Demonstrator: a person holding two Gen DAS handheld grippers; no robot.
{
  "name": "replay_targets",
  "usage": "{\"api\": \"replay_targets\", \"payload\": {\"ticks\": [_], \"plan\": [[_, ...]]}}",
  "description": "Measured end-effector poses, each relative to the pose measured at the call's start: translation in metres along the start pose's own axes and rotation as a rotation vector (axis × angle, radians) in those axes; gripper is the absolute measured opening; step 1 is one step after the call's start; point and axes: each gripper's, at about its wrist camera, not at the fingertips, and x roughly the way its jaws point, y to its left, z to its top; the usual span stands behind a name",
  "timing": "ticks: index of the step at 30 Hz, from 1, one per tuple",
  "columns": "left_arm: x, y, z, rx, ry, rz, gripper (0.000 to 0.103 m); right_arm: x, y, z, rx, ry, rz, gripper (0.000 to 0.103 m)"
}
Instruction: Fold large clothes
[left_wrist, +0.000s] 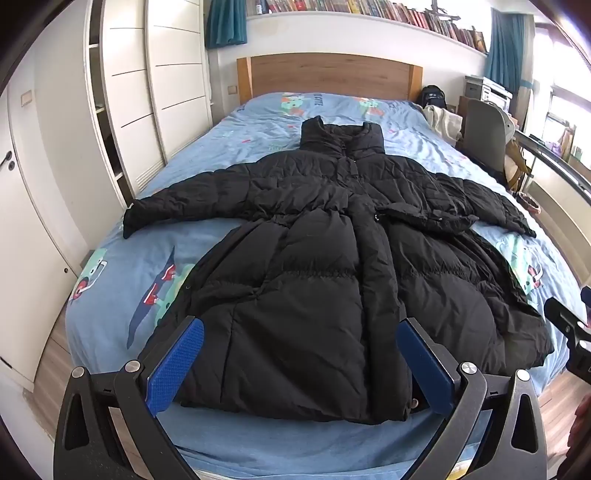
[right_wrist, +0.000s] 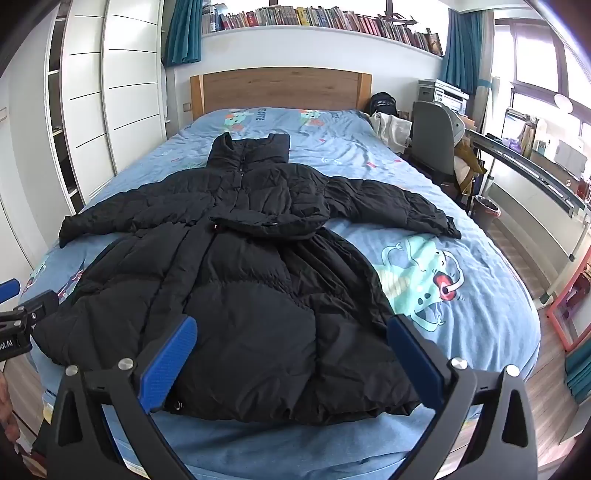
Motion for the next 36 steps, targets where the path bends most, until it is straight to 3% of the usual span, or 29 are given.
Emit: {"api": "replay_targets", "payload": {"ticks": [28, 36], "plan": [[-0.004, -0.001, 0.008, 0.043, -0.037, 0.031, 0.103, 0.007, -0.011, -0.006, 0.022, 0.014, -0.022, 0.103], [0.001, 0.000, 0.007, 0.029, -0.042, -0.012, 0.103, 0.008, -0.011, -0.004, 0.035, 0.010, -0.028, 0.103]]}}
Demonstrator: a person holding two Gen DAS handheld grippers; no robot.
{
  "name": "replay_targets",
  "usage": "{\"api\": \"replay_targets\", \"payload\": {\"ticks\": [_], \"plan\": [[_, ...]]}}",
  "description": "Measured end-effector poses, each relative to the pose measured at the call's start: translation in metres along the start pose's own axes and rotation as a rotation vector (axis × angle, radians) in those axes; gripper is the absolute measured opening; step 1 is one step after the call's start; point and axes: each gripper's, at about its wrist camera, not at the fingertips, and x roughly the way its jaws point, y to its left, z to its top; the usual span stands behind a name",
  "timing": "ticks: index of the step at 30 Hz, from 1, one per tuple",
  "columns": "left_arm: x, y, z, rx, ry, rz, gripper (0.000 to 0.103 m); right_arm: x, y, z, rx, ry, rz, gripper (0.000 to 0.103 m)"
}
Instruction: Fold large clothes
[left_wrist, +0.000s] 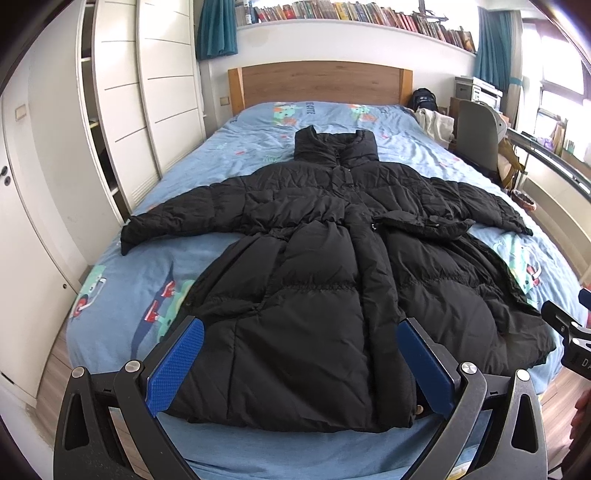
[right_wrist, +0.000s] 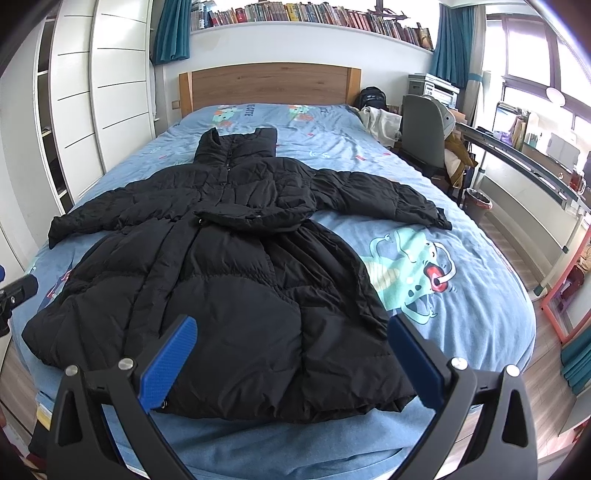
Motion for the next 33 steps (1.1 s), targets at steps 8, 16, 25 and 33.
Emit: {"api": "replay_targets", "payload": {"ticks": [8, 16, 25, 33], "plan": [[-0.007, -0.002, -0.002, 0.004, -0.022, -0.009, 0.103, -0.005, 0.002, 0.003, -0.007, -0.023, 0.015, 0.103], [-0.005, -0.002, 0.002, 0.021, -0.006, -0.014, 0.103, -0.004, 0.012, 0.004, -0.019, -0.023, 0.031, 0.103], [-0.001, 0.000, 0.002, 0.033, 0.001, 0.032, 0.103, 0.000, 0.021, 0.010, -0.043, -0.027, 0.046, 0.103], [0.015, 0.014, 0.001, -0.015, 0.051, 0.057, 0.103, 0.009, 0.022, 0.007, -0.065, -0.003, 0.039, 0.103]]}}
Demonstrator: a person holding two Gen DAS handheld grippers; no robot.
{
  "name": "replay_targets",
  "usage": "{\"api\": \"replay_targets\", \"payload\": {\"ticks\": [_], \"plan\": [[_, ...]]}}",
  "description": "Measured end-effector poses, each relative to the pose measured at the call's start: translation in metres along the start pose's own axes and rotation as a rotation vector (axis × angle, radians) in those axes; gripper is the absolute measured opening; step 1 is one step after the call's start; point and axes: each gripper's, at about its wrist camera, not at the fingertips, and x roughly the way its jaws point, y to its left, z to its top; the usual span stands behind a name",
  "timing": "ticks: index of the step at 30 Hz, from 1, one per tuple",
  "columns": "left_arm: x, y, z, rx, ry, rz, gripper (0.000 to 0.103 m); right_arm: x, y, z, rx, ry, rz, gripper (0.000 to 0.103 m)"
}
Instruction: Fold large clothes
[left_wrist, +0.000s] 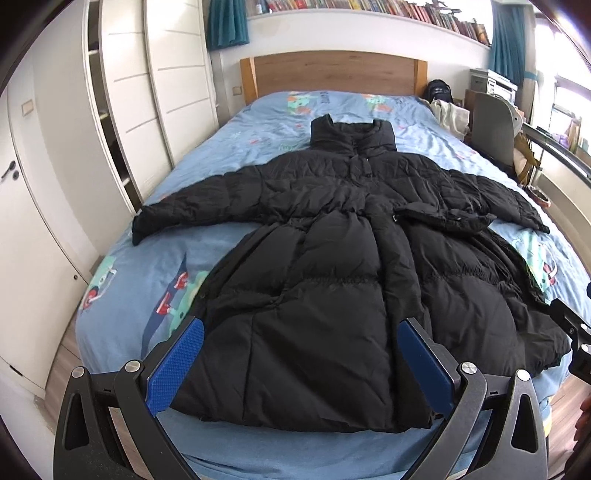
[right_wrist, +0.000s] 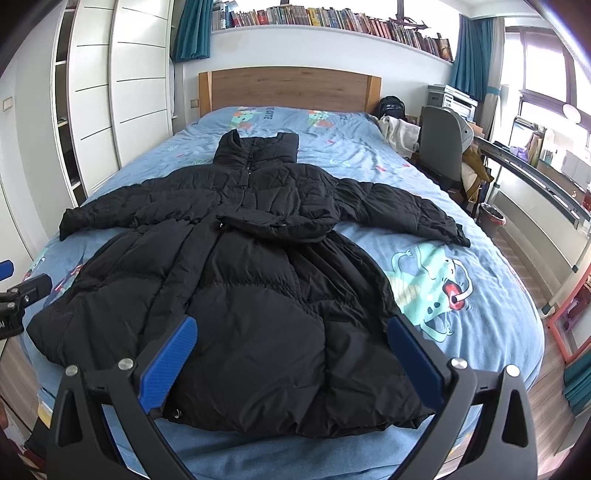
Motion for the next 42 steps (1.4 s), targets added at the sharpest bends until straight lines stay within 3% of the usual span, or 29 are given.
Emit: {"api": "replay_targets", "payload": {"ticks": [12, 20, 27, 30, 38, 42], "plan": [[0.047, 0.018, 0.007, -0.044, 0.100, 0.018, 0.103, 0.040, -0.011, 0.012, -0.006, 0.048, -0.019, 0.103], [0.115, 0.086, 0.053, -0.202, 0.158, 0.089, 0.103, 0.081, -0.029, 0.057, -0.001, 0.036, -0.065, 0.103], [0.205, 0.198, 0.114, -0.413, 0.155, 0.226, 0.103, 0.133, -0.046, 0.100, 0.034, 0.038, -0.116, 0.103], [0.245, 0.253, 0.128, -0.559, 0.170, 0.255, 0.103, 0.151, -0.050, 0.113, 0.026, 0.038, -0.141, 0.103], [0.323, 0.349, 0.132, -0.948, 0.195, 0.186, 0.098, 0.186, -0.050, 0.132, 0.006, 0.048, -0.164, 0.103], [0.340, 0.364, 0.128, -1.050, 0.190, 0.157, 0.093, 0.193, -0.043, 0.133, -0.023, 0.058, -0.161, 0.103]]}}
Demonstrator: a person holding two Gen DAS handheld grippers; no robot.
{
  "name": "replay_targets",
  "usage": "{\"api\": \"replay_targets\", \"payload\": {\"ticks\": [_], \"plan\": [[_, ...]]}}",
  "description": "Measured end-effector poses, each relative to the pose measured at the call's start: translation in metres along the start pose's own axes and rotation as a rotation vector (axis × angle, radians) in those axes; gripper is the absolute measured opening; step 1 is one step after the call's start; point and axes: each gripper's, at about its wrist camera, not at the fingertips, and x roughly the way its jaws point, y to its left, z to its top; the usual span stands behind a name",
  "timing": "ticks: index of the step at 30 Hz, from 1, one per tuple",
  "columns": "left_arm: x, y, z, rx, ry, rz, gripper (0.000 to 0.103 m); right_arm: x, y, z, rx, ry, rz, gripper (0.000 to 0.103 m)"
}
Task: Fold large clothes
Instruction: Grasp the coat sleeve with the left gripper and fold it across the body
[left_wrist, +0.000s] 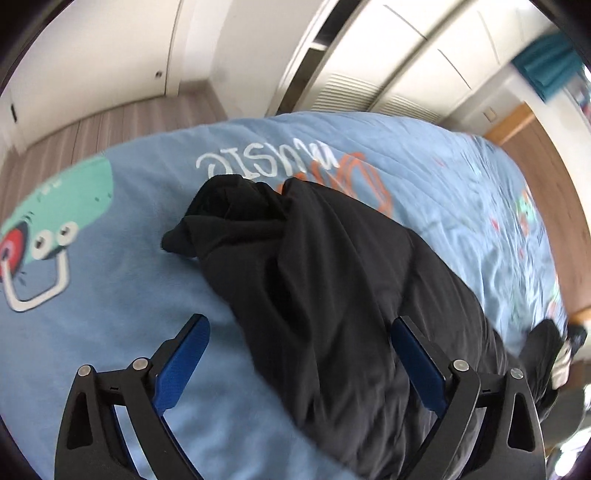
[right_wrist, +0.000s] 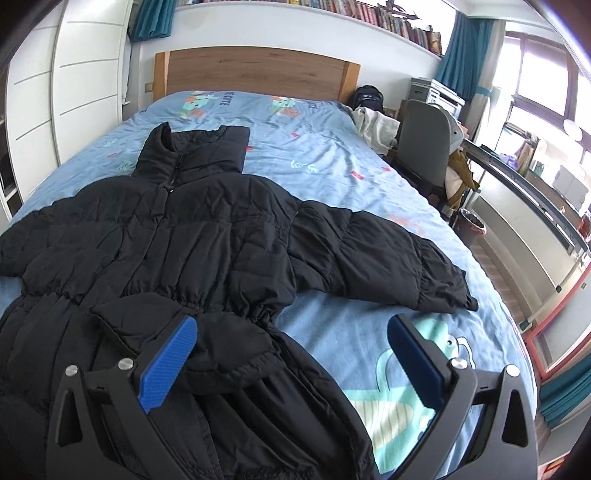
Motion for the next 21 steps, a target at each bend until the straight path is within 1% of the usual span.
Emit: {"api": "replay_targets", "payload": {"ticks": [1, 2, 4, 5, 7, 8, 10, 13, 15, 19, 21], "plan": [[0.003, 0.001, 0.002, -0.013, 0.005, -0.009, 0.087, 0.001, 0.001, 0.000, -0.006, 0.002, 0.001, 0.103], [0.006, 0.003, 0.003, -0.030, 0.010, -0.026, 0.083, 0.002, 0.003, 0.000, -0.013, 0.003, -0.001, 0.103], [0.010, 0.003, 0.005, -0.044, 0.018, -0.060, 0.066, 0.002, 0.006, 0.000, -0.023, 0.005, -0.005, 0.103], [0.010, 0.002, 0.006, -0.045, 0.017, -0.074, 0.062, 0.003, 0.006, 0.001, -0.024, 0.005, -0.005, 0.103], [0.007, 0.000, 0.008, -0.041, 0.004, -0.095, 0.047, 0.002, 0.006, 0.001, -0.028, 0.005, -0.008, 0.103], [0.005, -0.002, 0.010, -0.039, 0.000, -0.105, 0.043, 0.001, 0.006, 0.001, -0.029, 0.004, -0.011, 0.103], [0.000, -0.003, 0.014, -0.043, -0.006, -0.136, 0.025, -0.001, 0.005, 0.001, -0.024, 0.002, -0.009, 0.103], [-0.010, -0.011, 0.019, -0.031, -0.015, -0.175, 0.016, -0.008, 0.002, 0.001, -0.021, -0.005, -0.011, 0.103], [-0.021, -0.021, 0.020, -0.003, -0.029, -0.197, 0.014, -0.014, 0.000, 0.000, -0.015, -0.012, -0.010, 0.103], [-0.051, -0.043, 0.019, 0.046, -0.062, -0.260, 0.011, -0.030, -0.010, -0.001, 0.002, -0.034, -0.018, 0.103], [-0.070, -0.060, 0.016, 0.085, -0.081, -0.290, 0.011, -0.039, -0.018, -0.001, 0.017, -0.046, -0.020, 0.103]]}}
